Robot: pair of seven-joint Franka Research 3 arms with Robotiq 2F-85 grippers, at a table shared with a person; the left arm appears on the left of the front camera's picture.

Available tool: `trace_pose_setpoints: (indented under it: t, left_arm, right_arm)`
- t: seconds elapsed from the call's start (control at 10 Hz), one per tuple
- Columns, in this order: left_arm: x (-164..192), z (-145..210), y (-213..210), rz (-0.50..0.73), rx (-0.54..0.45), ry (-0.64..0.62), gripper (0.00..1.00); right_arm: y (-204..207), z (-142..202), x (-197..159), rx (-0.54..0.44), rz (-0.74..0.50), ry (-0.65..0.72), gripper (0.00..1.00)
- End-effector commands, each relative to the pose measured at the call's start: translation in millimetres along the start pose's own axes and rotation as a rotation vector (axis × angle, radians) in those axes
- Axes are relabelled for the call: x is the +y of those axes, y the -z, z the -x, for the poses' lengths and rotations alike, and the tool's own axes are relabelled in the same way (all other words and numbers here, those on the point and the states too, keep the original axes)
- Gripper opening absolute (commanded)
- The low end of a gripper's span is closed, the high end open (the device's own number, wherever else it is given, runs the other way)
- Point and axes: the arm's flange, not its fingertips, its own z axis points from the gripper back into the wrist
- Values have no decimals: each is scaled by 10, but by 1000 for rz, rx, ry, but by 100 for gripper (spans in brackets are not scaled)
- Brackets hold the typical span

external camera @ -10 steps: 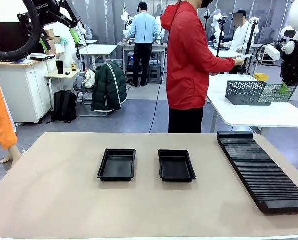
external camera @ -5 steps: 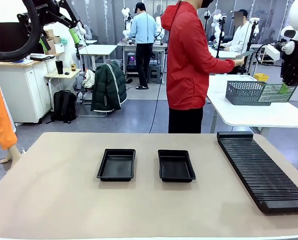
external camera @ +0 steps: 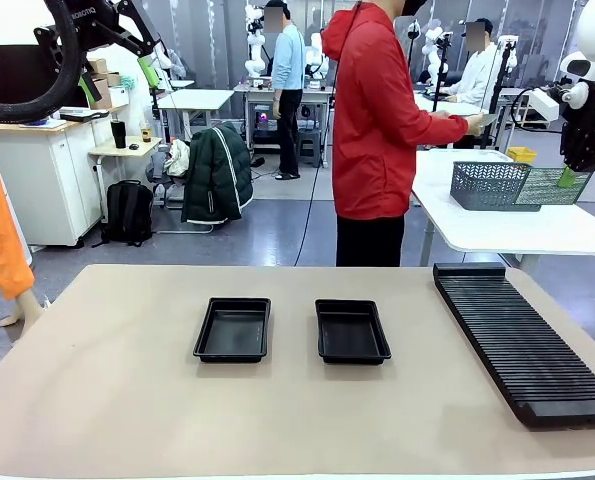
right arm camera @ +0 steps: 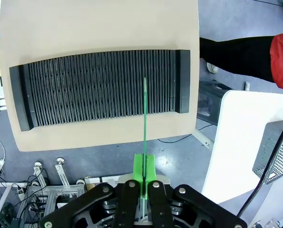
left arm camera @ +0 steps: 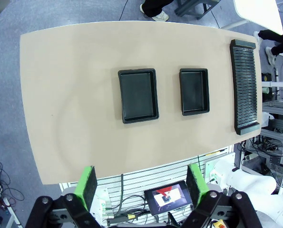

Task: Inspect and transfer BCBs to ESD trays.
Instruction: Pick up the Blank PCB from the PCB Rack and place it in the left ESD tray.

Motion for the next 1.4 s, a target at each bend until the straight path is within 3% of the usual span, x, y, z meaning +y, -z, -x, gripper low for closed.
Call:
trace_pose_setpoints:
  t: [0.0,0.6,1.3]
  left_arm:
    - [2,1,-1,0,0,0,100]
    - [2,1,-1,0,0,0,100]
    - [2,1,-1,0,0,0,100]
  right_arm:
    - [0,0,0,0,0,0,2]
    - [-125,-541,139,-156,-193,561,2]
    - [433,-1550,519,-259,-541,1030,2]
